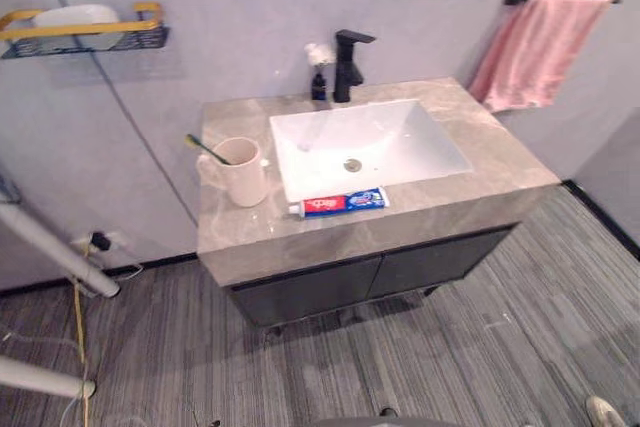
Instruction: Organize washtable
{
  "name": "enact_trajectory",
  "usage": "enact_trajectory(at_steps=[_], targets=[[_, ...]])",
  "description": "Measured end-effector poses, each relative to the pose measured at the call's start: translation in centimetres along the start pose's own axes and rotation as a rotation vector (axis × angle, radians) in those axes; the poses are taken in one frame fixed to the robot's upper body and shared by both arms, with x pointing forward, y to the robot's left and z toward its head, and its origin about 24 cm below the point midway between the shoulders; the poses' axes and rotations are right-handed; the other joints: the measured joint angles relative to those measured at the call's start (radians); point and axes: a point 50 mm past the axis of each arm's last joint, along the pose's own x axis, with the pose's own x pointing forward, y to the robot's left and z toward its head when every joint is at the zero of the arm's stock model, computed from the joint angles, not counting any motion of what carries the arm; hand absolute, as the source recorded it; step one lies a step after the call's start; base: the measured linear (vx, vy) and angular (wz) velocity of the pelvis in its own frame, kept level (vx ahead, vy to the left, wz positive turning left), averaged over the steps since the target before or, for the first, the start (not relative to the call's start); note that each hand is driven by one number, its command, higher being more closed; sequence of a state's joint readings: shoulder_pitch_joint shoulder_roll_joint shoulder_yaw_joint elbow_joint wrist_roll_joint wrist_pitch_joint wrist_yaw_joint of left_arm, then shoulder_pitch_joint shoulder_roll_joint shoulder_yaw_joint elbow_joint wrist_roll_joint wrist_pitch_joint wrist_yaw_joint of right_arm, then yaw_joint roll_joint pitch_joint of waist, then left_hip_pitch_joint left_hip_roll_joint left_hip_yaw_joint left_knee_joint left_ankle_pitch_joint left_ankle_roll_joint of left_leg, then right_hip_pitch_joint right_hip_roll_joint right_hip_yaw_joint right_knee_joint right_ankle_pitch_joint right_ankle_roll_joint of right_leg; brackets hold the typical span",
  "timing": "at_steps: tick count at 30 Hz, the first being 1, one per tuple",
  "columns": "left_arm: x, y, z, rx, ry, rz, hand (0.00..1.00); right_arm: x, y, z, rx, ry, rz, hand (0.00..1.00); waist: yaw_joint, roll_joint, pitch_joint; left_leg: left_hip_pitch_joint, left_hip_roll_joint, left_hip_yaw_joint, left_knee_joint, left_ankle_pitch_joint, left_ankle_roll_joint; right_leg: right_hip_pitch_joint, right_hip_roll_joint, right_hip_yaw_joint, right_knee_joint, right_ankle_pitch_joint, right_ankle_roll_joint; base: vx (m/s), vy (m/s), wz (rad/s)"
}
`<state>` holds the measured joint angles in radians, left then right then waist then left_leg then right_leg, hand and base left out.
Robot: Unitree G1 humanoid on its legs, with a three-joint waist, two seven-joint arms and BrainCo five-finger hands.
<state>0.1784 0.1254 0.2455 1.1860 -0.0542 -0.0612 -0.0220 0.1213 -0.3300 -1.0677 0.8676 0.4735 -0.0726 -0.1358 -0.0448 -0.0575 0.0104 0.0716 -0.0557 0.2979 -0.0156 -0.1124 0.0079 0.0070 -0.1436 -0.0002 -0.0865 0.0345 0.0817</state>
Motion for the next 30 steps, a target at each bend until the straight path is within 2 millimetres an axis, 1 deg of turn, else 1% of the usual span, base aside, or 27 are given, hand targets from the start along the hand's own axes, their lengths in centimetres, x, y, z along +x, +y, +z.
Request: enact_trajectory(at_steps=[1, 2, 3, 4, 5, 6, 7, 8, 9, 10, 11, 12, 13, 15, 16, 17, 18, 20, 21, 23, 24, 25, 26, 27, 28, 29, 30], targets=[[0.0, 0.1, -0.1, 0.001, 0.005, 0.001, 0.0, 0.0, 0.5, 1.2, 0.01, -0.051, 0.015, 0.0, -0.003, 0.0, -0.002, -0.001, 0.0, 0.003, 0.001, -0.002, -0.001, -0.003, 0.0, 0.002, 0.0, 0.0, 0.0, 0.02, 0.013, -0.15], [0.0, 0.1, -0.2, 0.015, 0.011, 0.001, 0.0, -0.2, 1.6, 3.8, 0.023, -0.164, 0.037, 0.0, -0.007, 0.002, -0.01, -0.014, 0.0, 0.004, 0.011, -0.006, 0.0, -0.012, 0.0, 0.004, 0.001, 0.001, 0.0, 0.04, -0.003, -0.06], [0.0, 0.1, -0.2, 0.024, 0.012, 0.001, 0.0, -0.7, 3.0, 6.5, 0.035, -0.284, 0.07, 0.0, -0.011, 0.002, -0.012, -0.027, 0.003, 0.003, 0.035, -0.014, 0.007, -0.013, 0.0, 0.003, 0.002, 0.007, 0.01, 0.04, -0.012, -0.02], [0.0, 0.2, -0.2, 0.025, 0.012, 0.001, 0.0, -1.0, 4.0, 7.9, 0.023, -0.344, 0.091, 0.0, -0.012, 0.002, -0.012, -0.031, 0.003, 0.001, 0.046, -0.015, 0.012, -0.013, -0.001, 0.003, 0.002, 0.012, 0.018, 0.05, -0.03, 0.01], [0.0, 0.1, -0.3, 0.028, 0.013, 0.0, 0.0, -1.7, 6.1, 10.4, 0.025, -0.449, 0.146, 0.0, -0.013, 0.003, -0.017, -0.042, 0.003, -0.024, 0.069, -0.018, 0.018, -0.012, 0.0, 0.002, 0.002, 0.013, 0.019, 0.06, -0.066, -0.03], [0.0, 0.1, -0.3, 0.03, 0.013, -0.002, 0.0, -2.7, 8.4, 12.6, 0.027, -0.547, 0.199, 0.0, -0.011, 0.007, -0.02, -0.044, 0.003, -0.071, 0.077, -0.018, 0.018, -0.012, 0.0, 0.001, 0.003, 0.013, 0.019, 0.05, -0.076, -0.03], [0.0, 0.0, -0.3, 0.036, 0.013, -0.005, 0.0, -3.3, 9.5, 13.4, 0.025, -0.591, 0.229, 0.0, -0.01, 0.007, -0.019, -0.045, 0.003, -0.092, 0.078, -0.019, 0.019, -0.012, 0.001, 0.0, 0.002, 0.013, 0.019, 0.04, -0.089, 0.04], [0.0, -0.2, -0.2, 0.054, 0.012, -0.014, 0.0, -4.6, 11.6, 14.7, 0.014, -0.667, 0.292, 0.0, -0.007, 0.007, -0.019, -0.049, 0.004, -0.115, 0.081, -0.019, 0.019, -0.012, 0.002, -0.009, 0.002, 0.013, 0.019, 0.01, -0.057, 0.22], [0.0, -0.3, -0.1, 0.061, 0.009, -0.017, 0.0, -5.9, 13.2, 15.5, -0.001, -0.732, 0.351, 0.0, -0.005, 0.008, -0.02, -0.058, 0.005, -0.132, 0.086, -0.019, 0.02, -0.012, 0.003, -0.027, 0.002, 0.013, 0.019, 0.0, -0.066, 0.31], [0.0, -0.3, 0.0, 0.059, 0.005, -0.017, 0.0, -6.5, 13.9, 15.8, -0.012, -0.76, 0.376, 0.0, -0.002, 0.007, -0.02, -0.061, 0.005, -0.139, 0.087, -0.019, 0.02, -0.01, 0.003, -0.034, 0.003, 0.012, 0.019, -0.01, -0.061, 0.37], [0.0, -0.4, 0.0, 0.057, 0.001, -0.018, 0.0, -7.6, 15.1, 16.1, -0.031, -0.803, 0.427, 0.0, 0.006, 0.007, -0.019, -0.065, 0.005, -0.156, 0.088, -0.019, 0.02, -0.007, 0.003, -0.05, 0.003, 0.012, 0.018, -0.02, -0.06, 0.32], [0.0, -0.4, 0.1, 0.056, -0.001, -0.018, 0.0, -8.1, 15.8, 16.2, -0.041, -0.82, 0.454, 0.0, 0.008, 0.007, -0.019, -0.067, 0.005, -0.164, 0.091, -0.019, 0.02, -0.004, 0.003, -0.058, 0.003, 0.012, 0.017, -0.02, -0.052, 0.44], [-0.1, -0.5, 0.0, 0.052, -0.003, -0.021, 0.0, -9.4, 17.4, 16.3, -0.068, -0.857, 0.53, 0.0, 0.016, 0.007, -0.018, -0.069, 0.005, -0.184, 0.097, -0.019, 0.02, 0.007, 0.002, -0.081, 0.003, 0.01, 0.016, -0.03, -0.043, 0.39], [-0.2, -0.4, -0.3, 0.043, -0.006, -0.019, 0.0, -10.8, 18.8, 16.6, -0.102, -0.908, 0.602, 0.0, 0.026, 0.008, -0.018, -0.073, 0.005, -0.196, 0.102, -0.019, 0.02, 0.006, 0.002, -0.09, 0.014, 0.005, 0.007, -0.04, -0.031, 0.27], [-0.3, -0.3, -0.7, 0.041, 0.001, -0.017, 0.0, -11.9, 19.6, 17.0, -0.132, -0.949, 0.66, 0.0, 0.034, 0.008, -0.018, -0.076, 0.004, -0.207, 0.103, -0.019, 0.02, 0.007, 0.002, -0.101, 0.017, 0.004, 0.007, -0.04, -0.018, 0.23], [-0.4, -0.3, -1.2, 0.038, 0.012, -0.015, 0.0, -12.9, 20.5, 17.3, -0.163, -0.99, 0.717, 0.0, 0.036, 0.007, -0.017, -0.079, 0.003, -0.217, 0.103, -0.018, 0.021, 0.007, 0.001, -0.112, 0.021, 0.004, 0.006, -0.04, -0.015, 0.21], [-0.5, -0.1, -1.5, 0.036, 0.02, -0.013, 0.0, -13.5, 21.1, 17.4, -0.177, -1.008, 0.752, 0.0, 0.038, 0.006, -0.017, -0.081, 0.003, -0.219, 0.103, -0.018, 0.021, 0.007, 0.0, -0.112, 0.025, 0.002, 0.004, -0.02, -0.009, 0.15], [-0.7, 0.2, -2.3, 0.025, 0.039, -0.005, 0.0, -15.5, 23.1, 17.4, -0.235, -1.066, 0.883, 0.0, 0.045, 0.0, -0.013, -0.091, 0.001, -0.234, 0.104, -0.016, 0.024, 0.005, -0.001, -0.13, 0.031, -0.002, 0.0, -0.03, -0.009, 0.18], [-0.7, 0.2, -2.3, 0.023, 0.038, -0.005, 0.0, -15.9, 23.5, 17.3, -0.251, -1.075, 0.91, 0.0, 0.047, -0.002, -0.012, -0.094, 0.0, -0.242, 0.105, -0.014, 0.026, 0.006, -0.001, -0.137, 0.032, -0.002, 0.0, -0.04, -0.017, 0.25], [-0.7, 0.4, -2.0, 0.011, 0.025, -0.002, 0.0, -17.8, 25.4, 16.6, -0.305, -1.095, 1.046, 0.0, 0.06, -0.012, -0.002, -0.101, -0.001, -0.256, 0.104, -0.009, 0.028, 0.004, -0.002, -0.147, 0.032, -0.006, 0.002, -0.05, -0.026, 0.23], [-0.7, 0.4, -1.8, 0.011, 0.017, -0.002, 0.0, -18.8, 26.3, 16.3, -0.327, -1.108, 1.107, 0.0, 0.06, -0.018, 0.005, -0.108, -0.002, -0.271, 0.104, -0.005, 0.028, 0.004, -0.002, -0.164, 0.032, -0.007, 0.001, -0.04, -0.035, 0.27], [-0.7, 0.4, -1.8, 0.008, 0.013, -0.002, 0.0, -19.2, 26.6, 16.1, -0.334, -1.113, 1.133, 0.0, 0.062, -0.017, 0.007, -0.11, -0.003, -0.275, 0.104, -0.003, 0.027, 0.004, -0.002, -0.168, 0.033, -0.008, 0.001, -0.02, -0.031, 0.29], [-0.7, 0.4, -1.5, 0.0, 0.002, -0.003, 0.0, -20.0, 27.3, 15.8, -0.348, -1.121, 1.185, 0.0, 0.066, -0.021, 0.018, -0.116, -0.002, -0.283, 0.104, 0.001, 0.028, 0.002, -0.001, -0.177, 0.032, -0.008, 0.001, -0.02, -0.03, 0.22], [-0.7, 0.4, -1.5, -0.003, -0.001, -0.003, 0.0, -20.4, 27.6, 15.5, -0.358, -1.122, 1.211, 0.0, 0.066, -0.026, 0.022, -0.122, -0.003, -0.291, 0.104, 0.004, 0.028, 0.0, -0.001, -0.185, 0.032, -0.008, 0.001, -0.01, -0.026, 0.31], [-0.7, 0.4, -1.3, -0.005, -0.011, -0.005, 0.0, -21.0, 28.1, 15.1, -0.38, -1.125, 1.252, 0.0, 0.067, -0.023, 0.026, -0.13, -0.003, -0.306, 0.104, 0.01, 0.03, -0.001, 0.0, -0.193, 0.032, -0.008, 0.001, 0.0, -0.02, 0.29], [-0.7, 0.5, -1.3, -0.007, -0.013, -0.007, 0.0, -21.2, 28.3, 14.8, -0.398, -1.125, 1.274, 0.0, 0.07, -0.025, 0.029, -0.133, -0.004, -0.312, 0.104, 0.011, 0.029, -0.003, 0.0, -0.194, 0.032, -0.008, 0.001, 0.01, -0.017, 0.29], [-0.7, 0.5, -1.1, -0.005, -0.019, -0.015, 0.0, -21.6, 28.8, 14.2, -0.433, -1.116, 1.318, 0.0, 0.08, -0.032, 0.033, -0.141, -0.003, -0.319, 0.104, 0.016, 0.028, -0.008, 0.001, -0.2, 0.033, -0.008, 0.001, 0.02, -0.01, 0.15]])
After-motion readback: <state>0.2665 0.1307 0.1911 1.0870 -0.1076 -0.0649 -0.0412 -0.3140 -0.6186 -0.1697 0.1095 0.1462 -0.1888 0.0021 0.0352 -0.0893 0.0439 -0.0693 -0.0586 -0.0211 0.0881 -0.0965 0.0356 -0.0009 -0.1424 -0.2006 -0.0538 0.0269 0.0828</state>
